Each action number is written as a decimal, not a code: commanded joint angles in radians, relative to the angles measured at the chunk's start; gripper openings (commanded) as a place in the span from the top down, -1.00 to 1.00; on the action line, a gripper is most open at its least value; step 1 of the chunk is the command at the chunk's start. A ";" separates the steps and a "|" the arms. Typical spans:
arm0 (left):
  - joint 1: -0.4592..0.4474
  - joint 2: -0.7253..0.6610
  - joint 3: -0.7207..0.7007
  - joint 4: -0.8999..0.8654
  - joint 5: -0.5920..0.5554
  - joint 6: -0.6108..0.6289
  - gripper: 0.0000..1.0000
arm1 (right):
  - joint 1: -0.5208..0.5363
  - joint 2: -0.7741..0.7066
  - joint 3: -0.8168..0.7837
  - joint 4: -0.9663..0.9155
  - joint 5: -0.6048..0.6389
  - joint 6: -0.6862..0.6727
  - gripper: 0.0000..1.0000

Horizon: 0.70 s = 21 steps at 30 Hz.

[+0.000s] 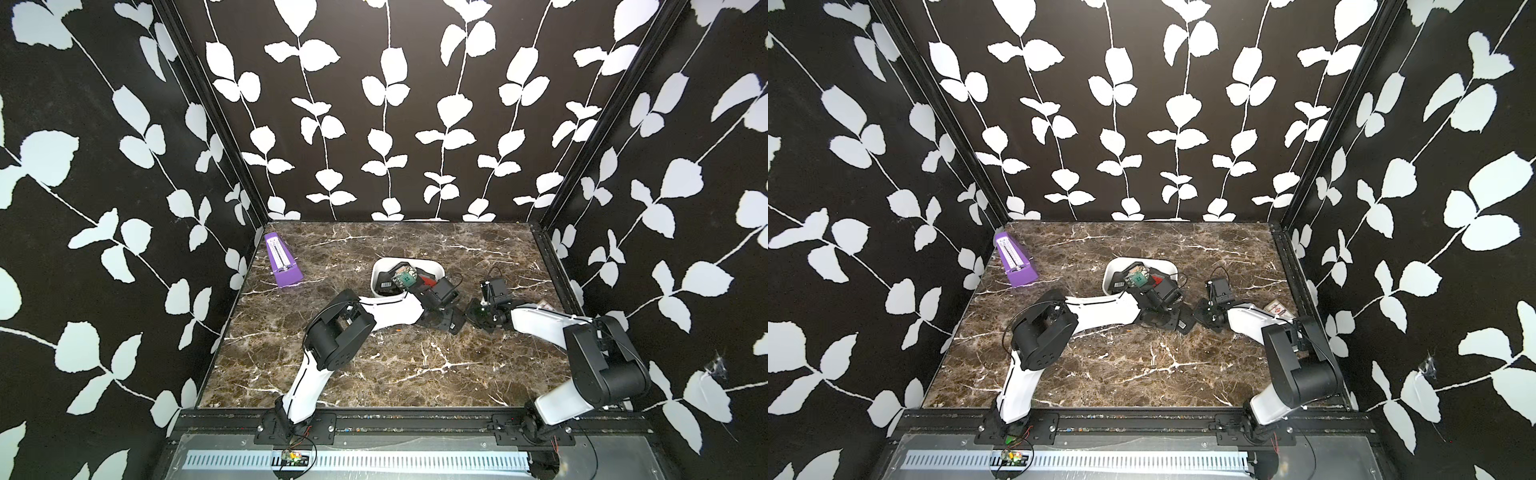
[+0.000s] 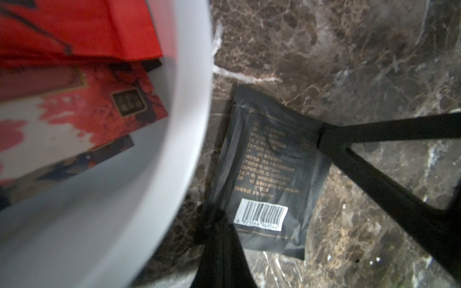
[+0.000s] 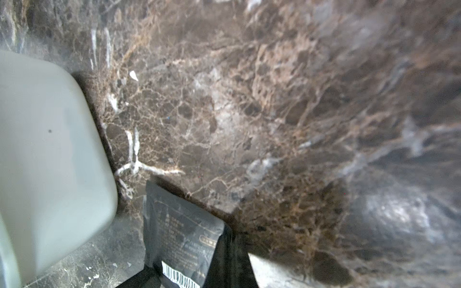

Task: Put the tea bags into the storage box
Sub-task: Pick up the tea bag from the center of the board.

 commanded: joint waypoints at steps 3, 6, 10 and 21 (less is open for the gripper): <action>-0.005 -0.048 -0.016 -0.030 0.026 0.010 1.00 | -0.001 -0.081 0.030 -0.065 0.021 -0.037 1.00; -0.005 -0.119 -0.014 -0.027 0.038 0.001 1.00 | 0.008 -0.161 0.050 -0.121 0.030 -0.047 1.00; -0.004 -0.248 -0.033 -0.035 0.029 -0.004 1.00 | 0.022 -0.276 0.091 -0.215 0.047 -0.057 1.00; 0.017 -0.648 -0.232 -0.129 -0.206 0.033 0.23 | 0.141 -0.310 0.344 -0.357 0.089 -0.074 1.00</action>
